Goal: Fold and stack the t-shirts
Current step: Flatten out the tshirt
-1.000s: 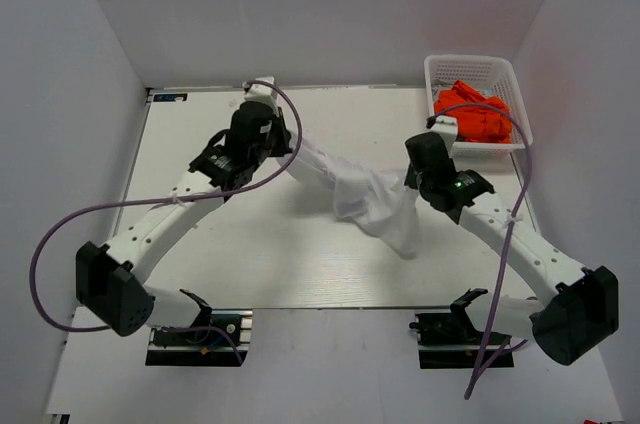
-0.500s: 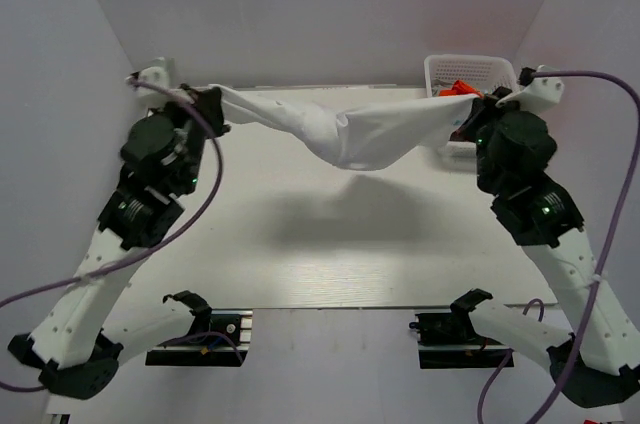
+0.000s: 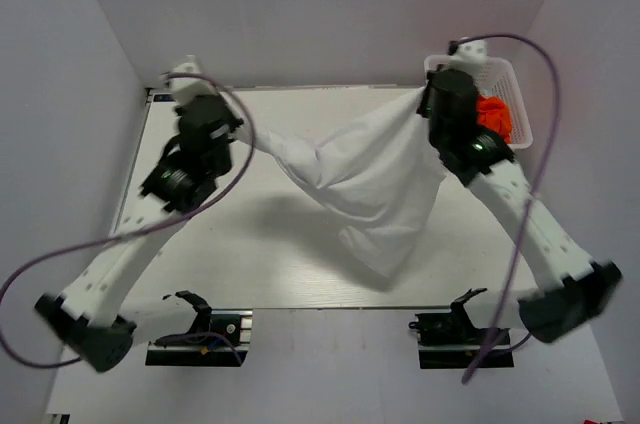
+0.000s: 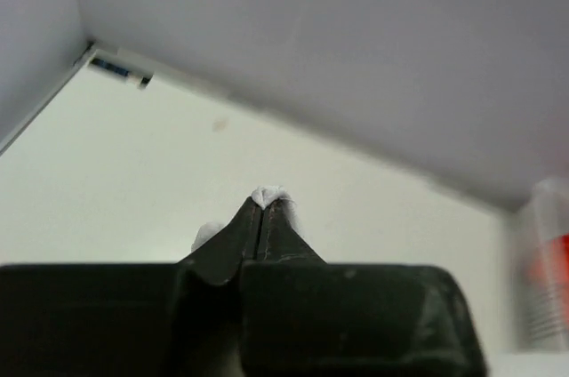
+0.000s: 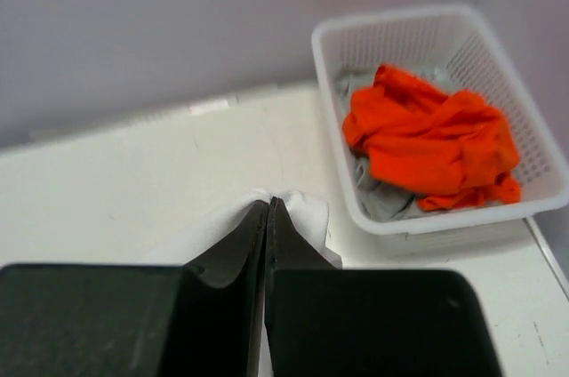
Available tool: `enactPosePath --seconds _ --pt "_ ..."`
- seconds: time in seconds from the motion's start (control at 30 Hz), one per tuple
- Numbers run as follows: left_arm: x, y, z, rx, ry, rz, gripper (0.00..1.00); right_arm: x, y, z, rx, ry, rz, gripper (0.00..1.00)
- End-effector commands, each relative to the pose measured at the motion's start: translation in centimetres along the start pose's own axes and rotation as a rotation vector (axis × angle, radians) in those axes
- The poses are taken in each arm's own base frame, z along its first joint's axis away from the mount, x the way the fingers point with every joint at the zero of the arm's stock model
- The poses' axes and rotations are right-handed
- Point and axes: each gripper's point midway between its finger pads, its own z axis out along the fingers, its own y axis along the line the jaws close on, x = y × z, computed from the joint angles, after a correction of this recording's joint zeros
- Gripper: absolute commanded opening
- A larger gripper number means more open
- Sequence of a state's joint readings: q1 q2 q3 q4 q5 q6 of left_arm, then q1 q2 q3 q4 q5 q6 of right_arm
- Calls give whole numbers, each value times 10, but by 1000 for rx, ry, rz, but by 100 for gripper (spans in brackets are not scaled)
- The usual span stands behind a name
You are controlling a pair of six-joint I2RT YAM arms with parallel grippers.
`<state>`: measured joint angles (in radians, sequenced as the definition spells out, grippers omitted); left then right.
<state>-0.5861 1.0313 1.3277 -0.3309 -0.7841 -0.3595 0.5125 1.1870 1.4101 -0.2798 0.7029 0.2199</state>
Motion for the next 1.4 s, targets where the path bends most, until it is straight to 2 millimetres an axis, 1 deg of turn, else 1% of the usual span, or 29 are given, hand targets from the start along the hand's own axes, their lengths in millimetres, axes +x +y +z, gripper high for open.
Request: enactPosePath --seconds 0.0,0.03,0.07,0.1,0.13,0.17,0.2,0.23,0.3,0.33,0.37,0.4,0.53,0.57,0.6,0.63,0.67,0.7,0.73,0.83,0.9,0.93,0.97,1.0,1.07,1.1,1.27,1.3,1.37 --pt "127 28 42 -213 256 209 8 84 31 64 -37 197 -83 0" --pt "152 42 48 -262 328 256 17 88 32 76 -39 212 -83 0" --pt "176 42 53 -251 404 272 54 121 47 90 -106 300 -113 0" --pt "211 49 65 -283 488 307 81 139 46 111 -95 342 -120 11" --pt "223 45 68 -280 529 306 99 173 46 121 -85 430 -145 26" --pt "239 52 66 -294 595 321 99 161 61 125 -146 449 -120 39" --pt "249 53 66 -305 627 322 99 170 61 129 -149 482 -126 52" --pt "259 59 69 -329 654 346 99 193 59 134 -144 544 -149 70" --pt "258 62 68 -338 667 338 99 198 67 128 -187 576 -133 76" --pt "265 68 64 -346 683 352 99 190 70 123 -205 561 -127 82" --pt "258 70 64 -341 670 326 99 209 62 115 -196 604 -139 90" --pt "257 66 65 -320 658 302 99 203 62 106 -209 595 -128 90" --pt "270 78 62 -286 693 265 99 240 48 60 -248 689 -80 90" --pt "271 86 65 -294 697 259 99 227 47 47 -264 665 -57 90" --pt "271 87 69 -284 689 246 99 263 36 26 -263 758 -74 90" --pt "282 87 70 -259 726 235 99 273 33 14 -267 797 -68 90" --pt "283 95 76 -265 733 225 99 267 35 1 -291 788 -58 90" --pt "286 95 82 -257 730 206 99 295 25 -19 -295 860 -79 90" --pt "293 94 84 -231 761 194 99 302 23 -31 -310 893 -100 90" --pt "306 96 100 -206 794 155 99 313 26 -70 -410 939 -148 90" --pt "318 104 106 -215 822 142 99 322 41 -100 -514 973 -181 90" --pt "325 105 105 -212 844 142 97 333 41 -118 -544 1003 -205 90" --pt "329 112 107 -229 853 142 92 336 43 -125 -563 1009 -222 90" --pt "336 114 106 -236 868 147 91 338 53 -142 -626 1005 -262 90" --pt "354 117 105 -233 911 148 88 351 41 -146 -583 1004 -334 90" --pt "360 113 104 -209 929 134 85 357 44 -156 -610 1009 -380 90" --pt "386 122 99 -217 977 140 71 384 34 -173 -608 1021 -544 90" --pt "385 123 100 -224 973 145 61 386 32 -174 -588 1030 -552 90" --pt "393 128 95 -235 993 152 49 393 36 -182 -619 1039 -582 90"
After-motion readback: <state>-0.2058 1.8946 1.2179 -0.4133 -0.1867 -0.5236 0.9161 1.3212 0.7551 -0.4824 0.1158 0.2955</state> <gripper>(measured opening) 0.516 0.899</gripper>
